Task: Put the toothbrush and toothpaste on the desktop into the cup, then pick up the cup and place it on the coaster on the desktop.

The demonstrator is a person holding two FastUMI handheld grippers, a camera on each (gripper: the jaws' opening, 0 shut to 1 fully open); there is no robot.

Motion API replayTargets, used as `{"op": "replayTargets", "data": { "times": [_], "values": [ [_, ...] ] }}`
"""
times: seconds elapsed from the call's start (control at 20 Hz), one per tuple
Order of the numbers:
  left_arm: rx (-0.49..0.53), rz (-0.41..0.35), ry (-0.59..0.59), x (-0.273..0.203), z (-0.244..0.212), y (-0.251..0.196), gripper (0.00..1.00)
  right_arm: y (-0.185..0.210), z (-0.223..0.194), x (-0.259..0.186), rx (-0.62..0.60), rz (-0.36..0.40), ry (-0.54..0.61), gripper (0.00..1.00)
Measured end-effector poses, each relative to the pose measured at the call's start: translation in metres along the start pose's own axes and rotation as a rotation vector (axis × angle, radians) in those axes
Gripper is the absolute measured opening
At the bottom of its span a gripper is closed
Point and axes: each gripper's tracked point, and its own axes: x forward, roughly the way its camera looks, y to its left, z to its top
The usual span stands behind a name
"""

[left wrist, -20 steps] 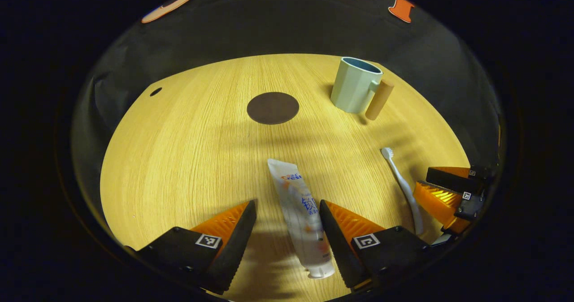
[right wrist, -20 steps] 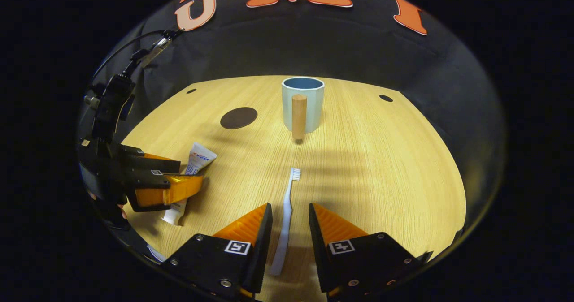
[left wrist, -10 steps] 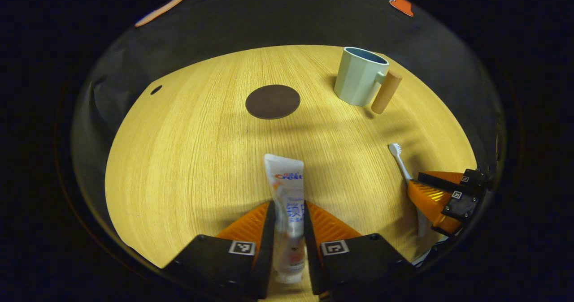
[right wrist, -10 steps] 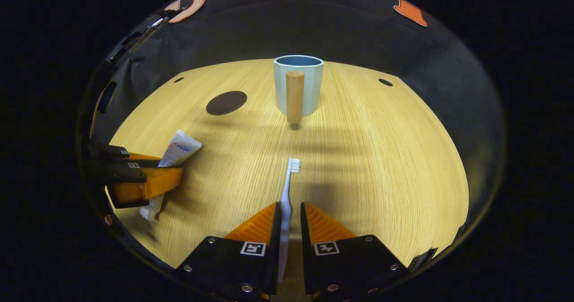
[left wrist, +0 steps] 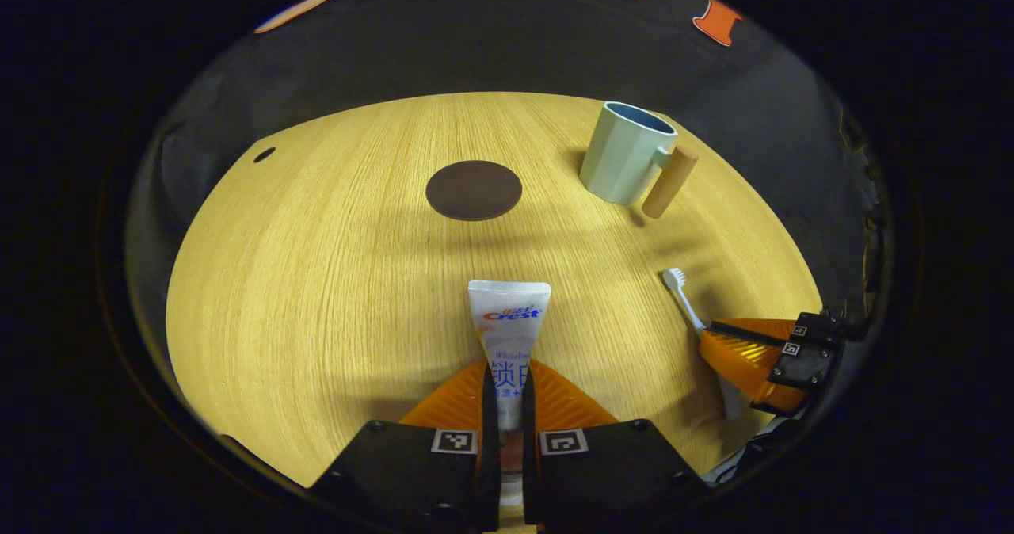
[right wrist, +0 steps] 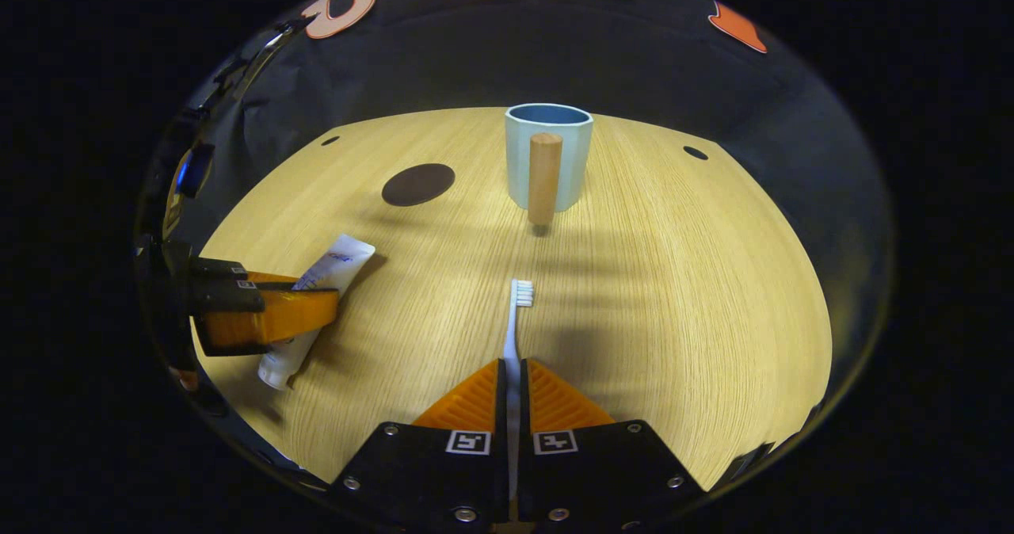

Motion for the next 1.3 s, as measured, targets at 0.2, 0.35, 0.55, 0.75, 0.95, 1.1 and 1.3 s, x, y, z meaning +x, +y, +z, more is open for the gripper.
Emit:
{"op": "replayTargets", "data": {
  "times": [0.2,0.35,0.55,0.75,0.95,1.1,1.3],
  "values": [
    [0.007,-0.021,-0.033,-0.005,0.004,-0.004,0.15,0.002,0.02,-0.009,-0.001,0.023,-0.065,0.05],
    [0.016,-0.026,-0.079,-0.009,0.015,-0.005,0.15,0.001,0.037,-0.019,-0.015,0.028,-0.136,0.05],
    [0.024,-0.024,-0.144,-0.018,0.029,-0.006,0.15,-0.004,0.063,-0.025,-0.025,0.044,-0.246,0.05],
    [0.023,-0.022,-0.198,-0.03,0.04,-0.005,0.16,-0.005,0.095,-0.044,-0.048,0.055,-0.352,0.05],
    [0.029,-0.011,-0.246,-0.037,0.048,-0.003,0.15,-0.004,0.117,-0.035,-0.06,0.079,-0.43,0.05],
    [0.025,-0.008,-0.268,-0.043,0.052,0.001,0.14,-0.002,0.134,-0.038,-0.077,0.087,-0.509,0.05],
    [0.043,-0.033,-0.295,-0.045,0.054,0.001,0.14,-0.006,0.174,-0.038,-0.084,0.058,-0.684,0.05]
  ]
}}
